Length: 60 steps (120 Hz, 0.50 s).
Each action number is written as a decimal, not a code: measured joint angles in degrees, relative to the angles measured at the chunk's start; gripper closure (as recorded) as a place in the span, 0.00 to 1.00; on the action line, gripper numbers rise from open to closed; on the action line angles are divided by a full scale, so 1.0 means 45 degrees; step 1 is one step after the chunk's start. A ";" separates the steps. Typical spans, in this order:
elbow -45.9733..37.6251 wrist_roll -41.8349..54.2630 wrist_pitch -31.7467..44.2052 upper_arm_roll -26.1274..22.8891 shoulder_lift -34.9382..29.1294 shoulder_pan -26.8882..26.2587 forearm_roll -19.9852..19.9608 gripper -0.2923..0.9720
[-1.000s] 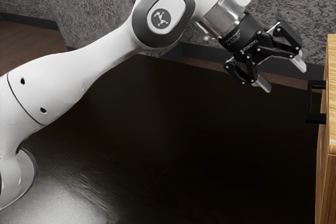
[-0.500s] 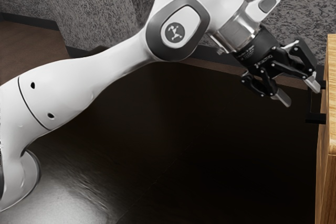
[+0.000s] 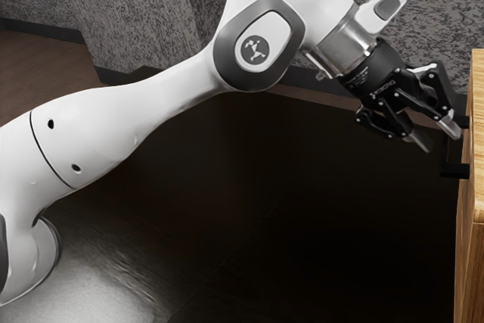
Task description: Pull the drawer handle with one arm to open the drawer
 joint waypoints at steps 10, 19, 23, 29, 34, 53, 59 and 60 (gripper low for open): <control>0.0001 0.0039 0.0008 -0.0078 -0.0031 0.0042 0.0008 0.65; -0.0152 0.0072 0.0013 -0.0217 -0.0007 0.0063 0.0002 0.66; -0.0210 0.0086 0.0016 -0.0281 -0.0006 0.0073 0.0000 0.67; -0.0260 0.0106 0.0020 -0.0329 -0.0015 0.0081 -0.0009 0.67; -0.0313 0.0121 0.0021 -0.0346 -0.0035 0.0096 -0.0014 0.68; -0.0759 0.0155 0.0017 -0.0690 -0.0092 0.0709 -0.0001 0.69; -0.0897 0.0161 0.0016 -0.0840 -0.0096 0.0952 0.0007 0.69; -0.0914 0.0163 0.0016 -0.0865 -0.0096 0.0991 0.0007 0.69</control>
